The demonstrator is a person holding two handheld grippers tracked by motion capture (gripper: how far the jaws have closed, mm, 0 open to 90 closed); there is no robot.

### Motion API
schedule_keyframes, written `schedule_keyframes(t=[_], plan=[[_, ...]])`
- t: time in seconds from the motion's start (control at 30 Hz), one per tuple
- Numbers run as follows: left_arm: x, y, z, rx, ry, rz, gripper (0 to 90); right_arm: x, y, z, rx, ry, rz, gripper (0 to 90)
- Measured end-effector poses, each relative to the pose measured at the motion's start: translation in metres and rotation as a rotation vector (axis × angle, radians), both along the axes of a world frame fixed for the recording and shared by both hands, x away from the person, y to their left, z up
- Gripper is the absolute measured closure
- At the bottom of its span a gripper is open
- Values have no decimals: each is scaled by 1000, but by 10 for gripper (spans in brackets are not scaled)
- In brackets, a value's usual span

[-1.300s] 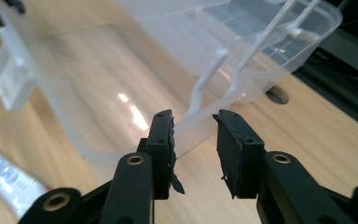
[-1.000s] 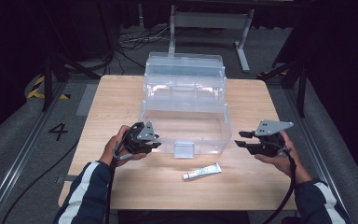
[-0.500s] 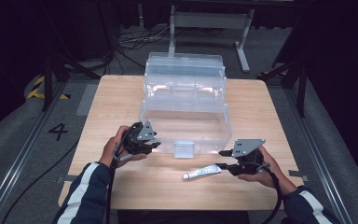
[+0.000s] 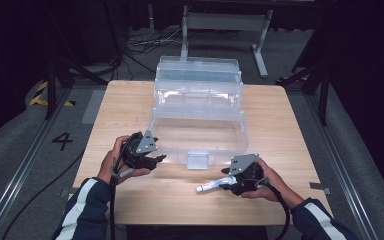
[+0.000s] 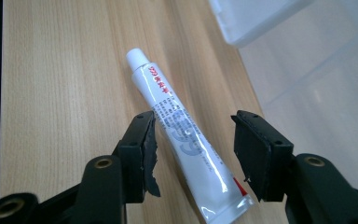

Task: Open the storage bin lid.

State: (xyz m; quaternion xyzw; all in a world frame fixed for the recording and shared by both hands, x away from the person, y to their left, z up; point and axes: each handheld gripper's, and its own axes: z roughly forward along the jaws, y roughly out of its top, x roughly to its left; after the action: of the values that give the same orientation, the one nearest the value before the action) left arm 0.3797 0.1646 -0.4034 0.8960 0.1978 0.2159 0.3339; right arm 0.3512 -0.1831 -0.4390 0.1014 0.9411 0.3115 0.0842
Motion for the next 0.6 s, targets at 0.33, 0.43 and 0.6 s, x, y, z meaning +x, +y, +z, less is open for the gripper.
schedule_keyframes(t=[0.33, 0.43, 0.6], plan=[[-20, 24, -4, -46, -11, 76, 245, 2, 24, -15, -78, 19, 71, 499], [-22, 34, -14, -55, 10, 98, 244, 4, 29, -18, -93, 25, 83, 498], [-27, 47, -36, -65, 72, 105, 248, 5, 34, -23, -122, 40, 100, 493]])
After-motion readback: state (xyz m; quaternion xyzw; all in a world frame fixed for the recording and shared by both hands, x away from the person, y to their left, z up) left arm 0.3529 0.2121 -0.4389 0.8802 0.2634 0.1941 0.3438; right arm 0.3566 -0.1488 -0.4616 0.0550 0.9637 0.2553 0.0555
